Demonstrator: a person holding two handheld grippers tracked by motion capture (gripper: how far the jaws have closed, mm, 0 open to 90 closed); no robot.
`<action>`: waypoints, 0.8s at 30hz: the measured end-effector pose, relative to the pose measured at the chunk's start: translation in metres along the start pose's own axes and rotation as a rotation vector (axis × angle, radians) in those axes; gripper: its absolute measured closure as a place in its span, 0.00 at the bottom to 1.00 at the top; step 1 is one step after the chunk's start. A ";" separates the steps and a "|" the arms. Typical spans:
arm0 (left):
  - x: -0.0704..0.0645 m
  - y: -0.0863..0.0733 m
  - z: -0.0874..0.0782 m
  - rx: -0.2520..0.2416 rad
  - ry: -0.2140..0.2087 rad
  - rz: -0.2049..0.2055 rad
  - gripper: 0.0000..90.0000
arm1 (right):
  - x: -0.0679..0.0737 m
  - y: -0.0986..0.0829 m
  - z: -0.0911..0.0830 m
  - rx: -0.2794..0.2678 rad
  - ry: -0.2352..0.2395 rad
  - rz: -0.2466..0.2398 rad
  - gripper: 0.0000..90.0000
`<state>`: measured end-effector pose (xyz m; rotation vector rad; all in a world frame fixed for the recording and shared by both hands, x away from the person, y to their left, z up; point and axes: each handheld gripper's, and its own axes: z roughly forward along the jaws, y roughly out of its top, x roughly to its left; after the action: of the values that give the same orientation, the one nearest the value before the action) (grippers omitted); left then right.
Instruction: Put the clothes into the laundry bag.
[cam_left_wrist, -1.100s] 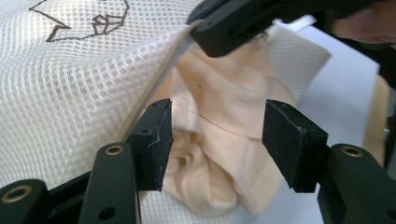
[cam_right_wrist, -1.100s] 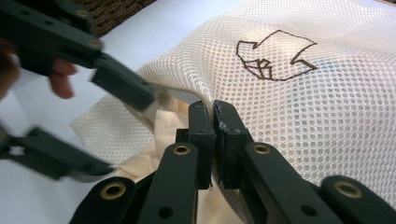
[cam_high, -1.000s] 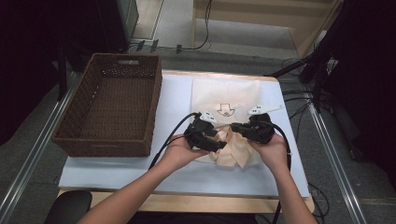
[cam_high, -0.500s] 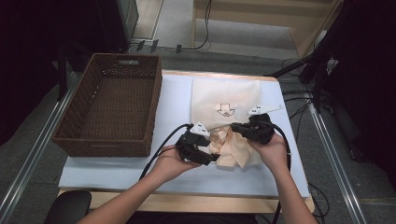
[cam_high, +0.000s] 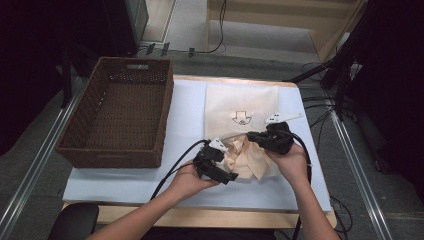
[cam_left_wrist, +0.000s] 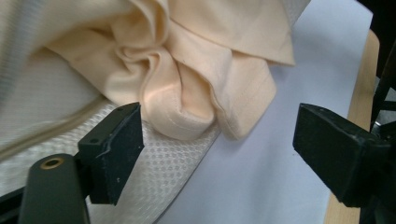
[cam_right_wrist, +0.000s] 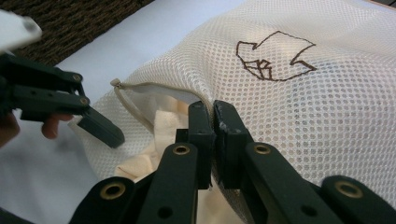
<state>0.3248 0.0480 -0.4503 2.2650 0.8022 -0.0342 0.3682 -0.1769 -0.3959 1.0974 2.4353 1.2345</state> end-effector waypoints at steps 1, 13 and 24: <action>0.000 0.000 0.003 0.005 0.000 0.004 0.16 | 0.000 0.000 0.000 -0.001 -0.001 0.000 0.97; -0.007 -0.003 0.028 -0.046 0.086 0.049 0.18 | 0.000 -0.002 0.001 0.005 -0.006 0.000 0.97; -0.008 -0.003 0.029 -0.068 0.088 0.062 0.77 | 0.001 -0.002 0.001 0.005 -0.008 0.004 0.97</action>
<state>0.3221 0.0269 -0.4717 2.2379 0.7666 0.1209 0.3671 -0.1768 -0.3981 1.1064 2.4330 1.2235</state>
